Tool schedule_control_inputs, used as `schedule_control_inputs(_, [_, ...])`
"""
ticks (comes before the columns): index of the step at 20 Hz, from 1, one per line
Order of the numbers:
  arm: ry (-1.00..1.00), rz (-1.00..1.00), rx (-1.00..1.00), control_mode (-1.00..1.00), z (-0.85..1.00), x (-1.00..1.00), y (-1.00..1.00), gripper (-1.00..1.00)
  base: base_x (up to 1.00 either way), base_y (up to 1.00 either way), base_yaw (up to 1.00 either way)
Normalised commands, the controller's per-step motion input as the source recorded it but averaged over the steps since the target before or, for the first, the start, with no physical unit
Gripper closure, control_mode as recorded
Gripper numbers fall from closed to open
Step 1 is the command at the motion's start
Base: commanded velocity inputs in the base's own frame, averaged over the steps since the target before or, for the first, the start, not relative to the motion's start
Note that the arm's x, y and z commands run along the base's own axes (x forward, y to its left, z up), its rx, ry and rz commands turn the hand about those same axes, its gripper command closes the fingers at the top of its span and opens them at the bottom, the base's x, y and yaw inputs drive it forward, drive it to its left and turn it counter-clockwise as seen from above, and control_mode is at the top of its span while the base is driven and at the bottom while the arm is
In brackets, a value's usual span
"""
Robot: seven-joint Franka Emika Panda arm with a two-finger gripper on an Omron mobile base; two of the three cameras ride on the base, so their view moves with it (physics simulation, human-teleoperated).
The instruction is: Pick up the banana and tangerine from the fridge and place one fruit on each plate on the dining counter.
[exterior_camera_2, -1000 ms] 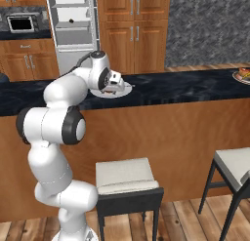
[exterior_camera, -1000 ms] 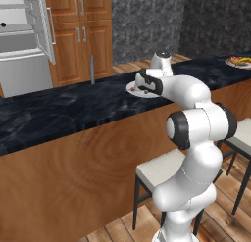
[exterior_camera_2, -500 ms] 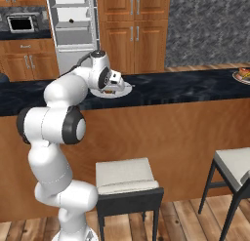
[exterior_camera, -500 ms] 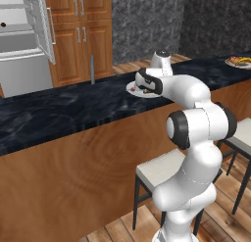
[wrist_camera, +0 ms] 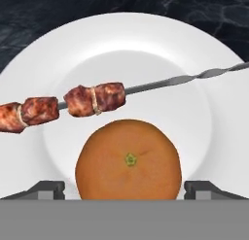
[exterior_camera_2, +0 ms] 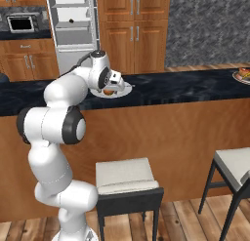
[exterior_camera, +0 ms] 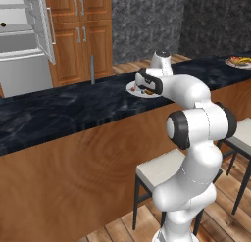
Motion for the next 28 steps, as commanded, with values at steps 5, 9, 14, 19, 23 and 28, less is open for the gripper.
schedule_control_inputs(5, [-0.02, 0.00, 0.00, -1.00, 0.24, -0.40, -0.07, -1.00, 0.00, 0.00, 0.00])
schedule_control_inputs(9, [0.00, -0.06, 0.03, -1.00, 0.45, -0.82, -0.36, -1.00, 0.00, 0.00, 0.00])
schedule_control_inputs(14, [0.00, -0.10, 0.03, -1.00, 0.27, -1.00, -0.27, -1.00, 0.00, 0.00, 0.00])
schedule_control_inputs(19, [0.00, -0.04, 0.02, -1.00, 0.14, -1.00, -0.01, -1.00, 0.00, 0.00, 0.00])
schedule_control_inputs(23, [0.00, 0.00, 0.00, -1.00, 0.10, -1.00, 0.32, -1.00, 0.00, 0.00, 0.00])
schedule_control_inputs(28, [-0.04, 0.00, 0.00, -1.00, 0.12, -1.00, 0.54, -1.00, 0.00, 0.00, 0.00])
